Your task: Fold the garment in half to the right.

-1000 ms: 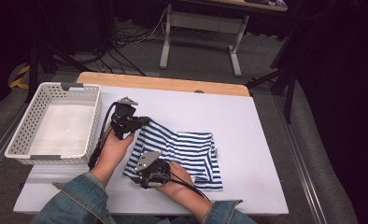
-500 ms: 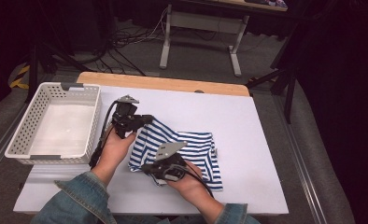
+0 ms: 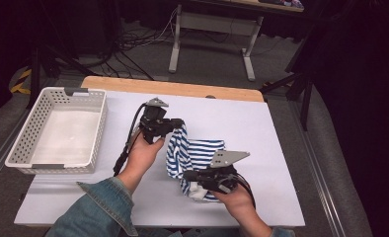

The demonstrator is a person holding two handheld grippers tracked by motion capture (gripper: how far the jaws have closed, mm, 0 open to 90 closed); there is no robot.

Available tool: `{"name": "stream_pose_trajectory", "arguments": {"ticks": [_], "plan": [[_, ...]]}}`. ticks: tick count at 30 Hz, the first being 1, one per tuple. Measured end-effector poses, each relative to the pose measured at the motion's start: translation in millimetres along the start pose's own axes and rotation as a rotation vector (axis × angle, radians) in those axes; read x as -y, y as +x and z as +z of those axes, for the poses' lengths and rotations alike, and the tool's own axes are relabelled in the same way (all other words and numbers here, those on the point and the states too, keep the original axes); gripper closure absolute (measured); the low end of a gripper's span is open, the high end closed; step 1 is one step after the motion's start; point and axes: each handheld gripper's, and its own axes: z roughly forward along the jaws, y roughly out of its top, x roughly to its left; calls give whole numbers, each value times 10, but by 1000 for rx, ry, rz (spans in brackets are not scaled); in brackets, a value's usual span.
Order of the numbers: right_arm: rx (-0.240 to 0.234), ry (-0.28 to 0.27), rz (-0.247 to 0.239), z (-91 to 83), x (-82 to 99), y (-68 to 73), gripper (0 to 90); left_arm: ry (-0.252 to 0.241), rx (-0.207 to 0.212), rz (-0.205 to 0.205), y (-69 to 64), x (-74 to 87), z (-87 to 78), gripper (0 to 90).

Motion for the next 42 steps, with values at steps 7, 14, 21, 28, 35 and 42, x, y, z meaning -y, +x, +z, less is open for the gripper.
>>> {"name": "stream_pose_trajectory", "arguments": {"ticks": [7,14,21,28,35,42], "plan": [[49,-14,63,-288,218,-108,880,14,41,-6,-111,-16,314,844],[97,-22,145,-482,469,-245,874,48,59,-6,-167,-5,551,834],[147,-50,188,-649,618,-335,723,36,59,-22,-187,-1,601,607],[251,-75,164,-866,618,-326,557,73,60,-26,-133,111,427,573],[382,-111,87,-1082,486,-284,552,167,148,11,-290,405,346,578],[388,-50,-13,-968,421,-197,580,255,213,51,-436,662,345,619]]}}
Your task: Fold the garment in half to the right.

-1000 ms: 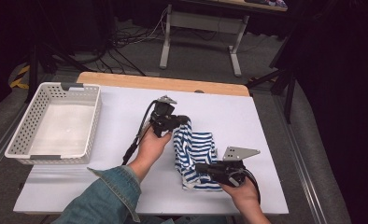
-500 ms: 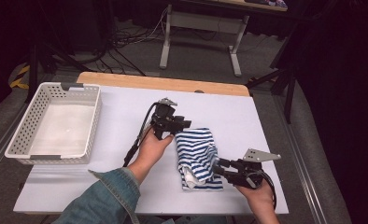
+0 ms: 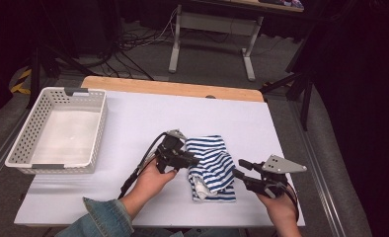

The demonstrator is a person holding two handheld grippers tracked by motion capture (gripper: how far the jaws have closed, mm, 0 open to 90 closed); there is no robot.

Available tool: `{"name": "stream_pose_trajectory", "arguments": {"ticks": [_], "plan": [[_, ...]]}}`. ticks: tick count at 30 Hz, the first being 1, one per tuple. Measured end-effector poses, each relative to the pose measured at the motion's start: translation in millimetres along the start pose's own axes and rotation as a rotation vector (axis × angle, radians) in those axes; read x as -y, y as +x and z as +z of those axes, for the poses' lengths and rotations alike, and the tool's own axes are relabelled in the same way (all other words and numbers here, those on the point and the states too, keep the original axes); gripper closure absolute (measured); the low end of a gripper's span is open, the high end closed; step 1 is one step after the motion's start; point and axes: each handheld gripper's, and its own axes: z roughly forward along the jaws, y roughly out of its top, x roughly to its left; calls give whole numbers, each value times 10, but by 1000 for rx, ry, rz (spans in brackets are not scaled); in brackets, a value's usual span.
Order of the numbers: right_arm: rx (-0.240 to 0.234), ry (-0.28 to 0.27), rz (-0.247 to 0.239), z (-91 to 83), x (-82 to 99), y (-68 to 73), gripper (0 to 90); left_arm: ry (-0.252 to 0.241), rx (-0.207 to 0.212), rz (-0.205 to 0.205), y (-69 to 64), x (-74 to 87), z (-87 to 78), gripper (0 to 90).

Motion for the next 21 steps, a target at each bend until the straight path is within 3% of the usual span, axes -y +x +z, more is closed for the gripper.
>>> {"name": "stream_pose_trajectory", "arguments": {"ticks": [1,3,4,5,7,11,15,17,18,20,21], "plan": [[-49,-6,-17,36,-23,56,596,16,3,9,-10,22,25,629],[-71,1,-19,65,-28,71,598,39,-3,21,-24,55,72,634],[-122,69,-30,188,-22,106,593,55,0,21,-25,68,96,635],[-122,69,-30,188,-22,106,593,65,4,24,-22,76,114,635],[-162,134,-35,337,21,139,575,101,4,31,-12,103,163,632],[-206,232,-31,557,126,171,504,118,-5,30,23,137,191,636],[-216,306,-47,737,244,179,415,129,-11,44,19,155,211,641],[-210,321,-54,786,276,194,441,135,-17,54,4,160,215,638],[-199,323,-45,800,278,204,578,139,-23,66,-14,163,214,638],[-198,326,-36,798,266,204,608,141,-25,67,-28,163,211,637],[-179,330,-22,790,236,204,711,142,-25,71,-37,164,212,636]]}}
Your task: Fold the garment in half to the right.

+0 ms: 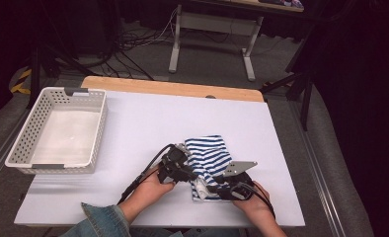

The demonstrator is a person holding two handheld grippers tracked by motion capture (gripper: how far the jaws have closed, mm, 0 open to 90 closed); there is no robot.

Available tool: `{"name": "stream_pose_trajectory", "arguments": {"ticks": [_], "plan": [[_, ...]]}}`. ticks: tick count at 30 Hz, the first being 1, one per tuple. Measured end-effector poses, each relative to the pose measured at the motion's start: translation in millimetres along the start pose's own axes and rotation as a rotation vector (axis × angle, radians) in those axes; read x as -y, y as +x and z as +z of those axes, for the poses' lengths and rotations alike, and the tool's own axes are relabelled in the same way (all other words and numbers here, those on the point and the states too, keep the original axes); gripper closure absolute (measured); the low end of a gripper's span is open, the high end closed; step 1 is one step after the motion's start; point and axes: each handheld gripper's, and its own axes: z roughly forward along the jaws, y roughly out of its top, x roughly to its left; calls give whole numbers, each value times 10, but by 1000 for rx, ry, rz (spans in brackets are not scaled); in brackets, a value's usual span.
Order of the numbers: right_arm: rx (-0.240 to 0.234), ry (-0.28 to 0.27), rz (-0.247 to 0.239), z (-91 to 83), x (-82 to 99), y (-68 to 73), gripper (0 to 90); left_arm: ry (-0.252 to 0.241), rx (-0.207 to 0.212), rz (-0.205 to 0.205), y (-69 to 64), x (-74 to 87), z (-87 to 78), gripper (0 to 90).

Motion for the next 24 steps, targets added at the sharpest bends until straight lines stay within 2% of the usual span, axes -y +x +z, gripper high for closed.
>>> {"name": "stream_pose_trajectory", "arguments": {"ticks": [3,4,5,7,9,10,12,15,17,18,19,20,22,23,24], "plan": [[-10,-13,22,-27,-54,-8,771,5,-31,35,-49,-1,7,619],[-19,-22,31,-36,-92,7,773,7,-42,42,-54,-2,2,644],[-27,-24,30,-41,-121,27,773,6,-42,46,-51,-2,-8,715],[-51,-31,21,-49,-178,70,761,5,-33,40,-42,1,-49,798],[-64,-36,23,-53,-207,95,748,-4,-37,52,-42,11,-95,832],[-77,-42,20,-54,-246,131,708,-12,-42,54,-39,20,-125,868],[-100,-49,4,-45,-294,197,644,-20,-47,42,-5,64,-185,873],[-99,-55,-15,-54,-325,227,657,-26,-33,22,22,94,-202,882],[-134,-79,-2,-73,-347,223,661,-54,-3,-13,79,136,-255,879],[-134,-79,-2,-73,-347,223,661,-54,-3,-13,79,136,-255,879],[-180,-87,-13,-61,-365,248,644,-62,4,-41,140,159,-303,878],[-180,-87,-13,-61,-365,248,644,-62,4,-41,140,159,-303,875],[-239,-38,-36,44,-356,303,622,-83,8,-56,157,161,-337,869],[-243,10,-53,135,-330,325,635,-87,12,-55,155,157,-347,815],[-240,11,-55,144,-319,315,648,-105,26,-48,135,146,-366,792]]}}
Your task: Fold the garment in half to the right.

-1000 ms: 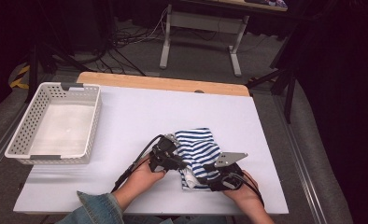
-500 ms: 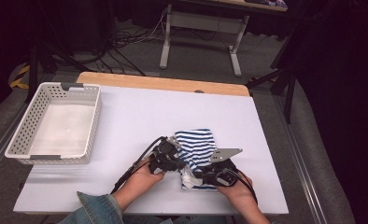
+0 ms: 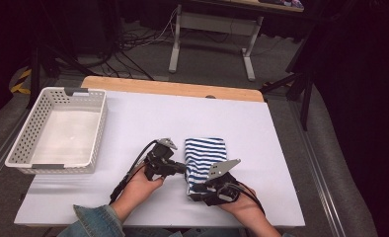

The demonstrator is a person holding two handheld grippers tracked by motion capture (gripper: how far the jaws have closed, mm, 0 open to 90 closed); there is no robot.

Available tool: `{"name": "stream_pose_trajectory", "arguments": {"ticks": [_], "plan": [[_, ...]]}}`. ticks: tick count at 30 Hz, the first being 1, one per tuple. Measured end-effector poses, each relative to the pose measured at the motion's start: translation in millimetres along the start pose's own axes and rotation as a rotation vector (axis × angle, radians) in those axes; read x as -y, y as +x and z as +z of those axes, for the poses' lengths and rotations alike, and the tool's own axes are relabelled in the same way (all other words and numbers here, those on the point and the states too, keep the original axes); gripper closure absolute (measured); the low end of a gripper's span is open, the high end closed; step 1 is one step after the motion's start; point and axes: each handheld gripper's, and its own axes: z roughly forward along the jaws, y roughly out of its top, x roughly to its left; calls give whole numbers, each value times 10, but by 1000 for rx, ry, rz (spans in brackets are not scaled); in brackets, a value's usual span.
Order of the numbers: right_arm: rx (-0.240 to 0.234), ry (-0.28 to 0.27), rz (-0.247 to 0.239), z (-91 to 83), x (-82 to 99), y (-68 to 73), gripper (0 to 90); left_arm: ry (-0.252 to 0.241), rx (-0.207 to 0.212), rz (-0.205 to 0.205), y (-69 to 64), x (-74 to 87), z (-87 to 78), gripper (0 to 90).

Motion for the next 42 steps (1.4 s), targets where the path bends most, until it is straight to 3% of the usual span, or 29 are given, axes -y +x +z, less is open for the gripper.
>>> {"name": "stream_pose_trajectory", "arguments": {"ticks": [3,6,9,12,13,16,18,20,21,26,31,34,37,42], "plan": [[3,-22,14,-65,4,-22,657,-24,24,9,-21,-8,-39,696],[43,-82,20,-253,5,-52,659,-57,24,17,-29,-37,-97,690],[132,-154,42,-464,31,-134,654,-88,18,32,-56,-94,-95,718],[215,-190,69,-543,97,-276,645,-78,20,45,-101,-158,-11,767],[229,-173,95,-493,159,-376,643,-63,22,56,-124,-179,46,801],[228,-154,107,-431,211,-430,642,9,28,65,-139,-186,194,823],[241,-87,110,-323,300,-479,636,71,20,63,-124,-148,286,850],[242,-10,100,-237,381,-488,615,68,25,66,-109,-101,298,861],[248,-27,84,-235,406,-473,612,70,20,68,-109,-86,292,867],[257,15,69,-287,430,-450,607,76,12,89,-139,-61,279,863],[266,57,81,-330,423,-456,574,55,8,86,-137,-75,210,787],[254,33,93,-380,430,-484,568,18,-17,54,-80,-95,137,701],[276,0,85,-420,413,-491,548,-9,-38,20,-8,-121,102,651],[330,-98,91,-503,419,-547,497,-35,-130,1,97,-193,114,511]]}}
